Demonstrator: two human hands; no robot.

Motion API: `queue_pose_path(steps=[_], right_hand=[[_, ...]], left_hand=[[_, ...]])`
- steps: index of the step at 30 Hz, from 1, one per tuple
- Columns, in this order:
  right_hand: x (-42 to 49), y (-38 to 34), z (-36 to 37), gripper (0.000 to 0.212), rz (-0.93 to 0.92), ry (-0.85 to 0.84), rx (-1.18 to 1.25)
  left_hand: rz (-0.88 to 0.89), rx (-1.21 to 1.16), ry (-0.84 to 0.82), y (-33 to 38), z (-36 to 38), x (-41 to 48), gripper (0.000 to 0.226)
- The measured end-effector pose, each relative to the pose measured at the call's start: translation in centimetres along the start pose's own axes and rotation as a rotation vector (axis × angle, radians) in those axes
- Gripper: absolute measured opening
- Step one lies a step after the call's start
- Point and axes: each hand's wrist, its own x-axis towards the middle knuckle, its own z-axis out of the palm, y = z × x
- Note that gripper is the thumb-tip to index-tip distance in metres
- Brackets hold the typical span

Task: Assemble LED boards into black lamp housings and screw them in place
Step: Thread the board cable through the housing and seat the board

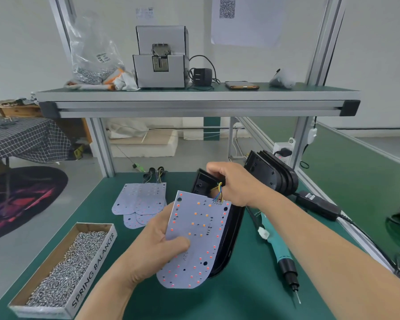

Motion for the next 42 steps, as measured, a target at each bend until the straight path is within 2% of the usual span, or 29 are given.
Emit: queue_pose_path(steps=[5, 11, 13, 16, 18, 21, 23, 24, 26, 28, 32, 36, 37, 40, 42], right_hand=[[-0.2, 0.6, 0.5, 0.041, -0.009, -0.023, -0.031], [-0.6, 0.7, 0.7, 0.019, -0.006, -0.064, 0.009], [-0.9, 0.3, 0.4, 0.016, -0.045, -0.114, 0.117], [-1.2, 0.2, -0.3, 0.040, 0.018, -0.316, 0.314], [-1.1, 0.7, -0.2, 0.032, 0.094, -0.378, 0.359], [-1.6, 1.8, 0.2, 0.029, 0.194, -0.369, 0.555], [-2.2, 2.5, 0.5, 0.029, 0.260, -0.412, 0.844], [-2.4, 2.6, 0.8, 0.029, 0.267, -0.418, 0.968], [-2.7, 2.5, 1.6, 0.051, 0.287, -0.330, 1.125], [-2.6, 2.5, 2.7, 0.069, 0.336, -0.217, 1.205], [-2.7, 2.7, 3.8, 0.076, 0.360, -0.114, 1.181], [-3.6, 2.4, 4.8, 0.088, 0.401, 0.009, 0.898], [-3.9, 2.4, 5.2, 0.084, 0.408, 0.040, 0.843], [-4.9, 2.3, 5.4, 0.042, 0.456, 0.034, 0.844], [-5.1, 2.4, 5.2, 0.039, 0.486, 0.061, 0.760]], left_hand=[[-0.016, 0.032, -0.035, 0.3, -0.3, -0.3, 0.048], [-0.022, 0.103, -0.040, -0.3, -0.2, -0.3, 0.052], [-0.026, 0.104, -0.018, -0.2, -0.5, -0.1, 0.046], [-0.039, 0.020, -0.052, 0.2, -1.3, 0.2, 0.037], [-0.065, -0.037, -0.070, 0.2, -1.5, 0.2, 0.036], [-0.122, -0.118, 0.016, -0.7, -1.5, 0.3, 0.042], [-0.165, -0.201, 0.127, -1.7, -1.6, 0.3, 0.048], [-0.158, -0.257, 0.161, -2.1, -1.7, 0.4, 0.043], [-0.131, -0.362, 0.194, -2.7, -1.5, 0.4, 0.031], [-0.127, -0.447, 0.232, -3.1, -0.9, 0.5, 0.029], [-0.099, -0.483, 0.277, -3.7, 0.0, 0.2, 0.027], [-0.066, -0.452, 0.293, -3.8, 0.2, -0.5, 0.026], [-0.061, -0.418, 0.288, -3.7, 0.2, -0.5, 0.023], [-0.077, -0.285, 0.217, -3.0, 0.4, -0.5, 0.030], [-0.096, -0.227, 0.207, -2.9, 0.6, -0.5, 0.037]])
